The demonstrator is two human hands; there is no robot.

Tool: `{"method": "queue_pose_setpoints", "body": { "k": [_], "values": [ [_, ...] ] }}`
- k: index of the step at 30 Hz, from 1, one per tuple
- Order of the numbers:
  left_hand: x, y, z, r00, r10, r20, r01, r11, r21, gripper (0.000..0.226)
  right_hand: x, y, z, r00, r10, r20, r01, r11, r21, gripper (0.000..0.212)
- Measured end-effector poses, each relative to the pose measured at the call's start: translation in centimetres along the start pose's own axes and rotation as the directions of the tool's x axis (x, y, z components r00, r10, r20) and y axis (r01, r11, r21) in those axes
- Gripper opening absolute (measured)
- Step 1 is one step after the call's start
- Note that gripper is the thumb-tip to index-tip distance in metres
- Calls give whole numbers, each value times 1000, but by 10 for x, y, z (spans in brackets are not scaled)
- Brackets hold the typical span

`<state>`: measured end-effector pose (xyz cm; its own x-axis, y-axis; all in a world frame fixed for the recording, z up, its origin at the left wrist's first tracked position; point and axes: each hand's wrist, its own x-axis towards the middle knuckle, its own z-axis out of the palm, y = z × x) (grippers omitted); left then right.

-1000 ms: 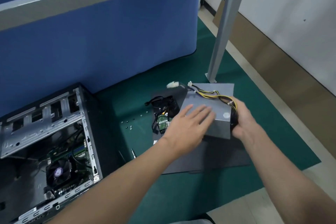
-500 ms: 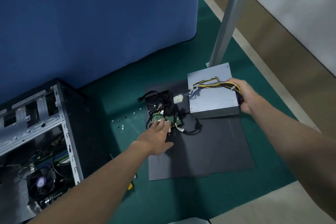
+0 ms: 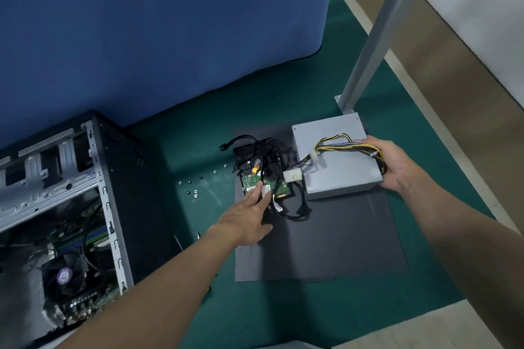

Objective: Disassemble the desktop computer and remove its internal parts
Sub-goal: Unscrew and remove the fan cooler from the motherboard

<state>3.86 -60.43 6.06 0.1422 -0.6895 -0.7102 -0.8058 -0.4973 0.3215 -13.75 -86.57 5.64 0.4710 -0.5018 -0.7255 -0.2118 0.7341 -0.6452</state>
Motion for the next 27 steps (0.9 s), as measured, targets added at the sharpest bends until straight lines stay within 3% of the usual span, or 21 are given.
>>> {"method": "queue_pose_setpoints", "body": {
  "k": [4, 8, 10, 13, 16, 19, 22, 24, 27],
  "values": [
    [-2, 0, 4, 1000, -10, 3, 10, 1000, -7, 80, -4, -1, 6, 999, -50, -23, 49, 999, -12, 30],
    [-5, 0, 9, 1000, -16, -4, 16, 1000, -23, 81, -10, -1, 18, 967, -155, -203, 122, 979, -164, 28],
    [-8, -1, 12, 1000, -16, -8, 16, 1000, -12, 80, -13, -2, 24, 917, -268, -297, 160, 926, -343, 18],
    [-19, -3, 13, 1000, -21, -20, 22, 998, 58, 74, -17, 2, 32, 786, -486, -382, 85, 698, -711, 16],
    [-40, -11, 10, 993, -28, -118, 48, 983, 175, 60, -29, 13, 47, 659, -652, -376, 147, 602, -785, 26],
    [-78, -33, 14, 936, -10, -353, 110, 958, 266, 49, -54, 36, 68, 566, -794, -221, 302, 449, -841, 22],
    [-124, -55, 30, 805, 33, -593, 174, 942, 288, 34, -83, 79, 103, 514, -857, 31, 414, 216, -884, 12],
    [-149, -69, 45, 716, 39, -697, 160, 963, 218, 35, -100, 116, 131, 526, -830, 184, 502, 129, -855, 9],
    [-184, -92, 61, 648, -67, -759, 192, 978, 77, 53, -115, 167, 171, 615, -676, 407, 606, 75, -792, 7]
  ]
}}
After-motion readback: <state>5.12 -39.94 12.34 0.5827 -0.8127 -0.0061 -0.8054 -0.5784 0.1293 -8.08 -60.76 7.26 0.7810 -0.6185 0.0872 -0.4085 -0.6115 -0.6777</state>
